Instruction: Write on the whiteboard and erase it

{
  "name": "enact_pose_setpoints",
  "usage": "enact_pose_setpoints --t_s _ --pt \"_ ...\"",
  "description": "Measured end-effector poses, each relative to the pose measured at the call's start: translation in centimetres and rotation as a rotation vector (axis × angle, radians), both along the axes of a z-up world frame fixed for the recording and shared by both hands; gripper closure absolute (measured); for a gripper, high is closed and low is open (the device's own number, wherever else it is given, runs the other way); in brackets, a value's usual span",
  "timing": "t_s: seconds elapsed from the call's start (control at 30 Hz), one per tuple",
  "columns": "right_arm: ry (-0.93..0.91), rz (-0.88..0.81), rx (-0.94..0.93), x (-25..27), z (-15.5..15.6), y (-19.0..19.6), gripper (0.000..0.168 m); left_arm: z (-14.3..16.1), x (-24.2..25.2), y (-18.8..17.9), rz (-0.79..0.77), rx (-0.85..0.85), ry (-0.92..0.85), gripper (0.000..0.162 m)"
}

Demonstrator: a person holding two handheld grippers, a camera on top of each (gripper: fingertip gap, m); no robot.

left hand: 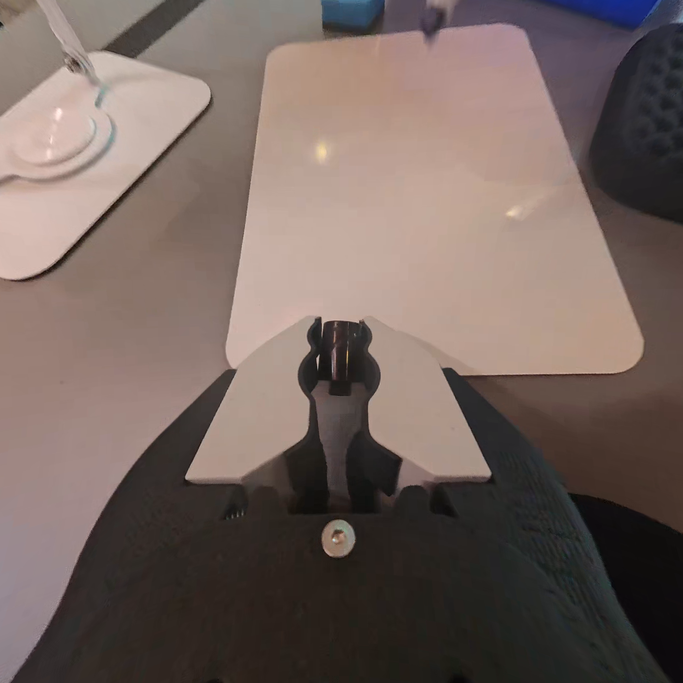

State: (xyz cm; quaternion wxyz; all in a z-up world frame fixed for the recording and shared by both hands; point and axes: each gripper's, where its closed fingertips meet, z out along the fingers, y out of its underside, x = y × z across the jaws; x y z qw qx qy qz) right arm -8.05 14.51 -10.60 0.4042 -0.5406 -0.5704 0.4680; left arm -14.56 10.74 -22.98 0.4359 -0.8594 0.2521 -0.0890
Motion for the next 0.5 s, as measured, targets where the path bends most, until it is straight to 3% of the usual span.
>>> enact_pose_setpoints --t_s 0.17,0.5 --pt "-0.21 0.007 0.07 -1.7 -5.7 -1.5 0.149 -0.4 0.2 -0.4 -0.03 -0.036 -0.041 0.142" --pt "-0.326 0.037 0.173 -3.5 -8.5 -2.5 0.149 -1.4 0.5 -1.0 -0.053 -0.103 -0.032 0.142"
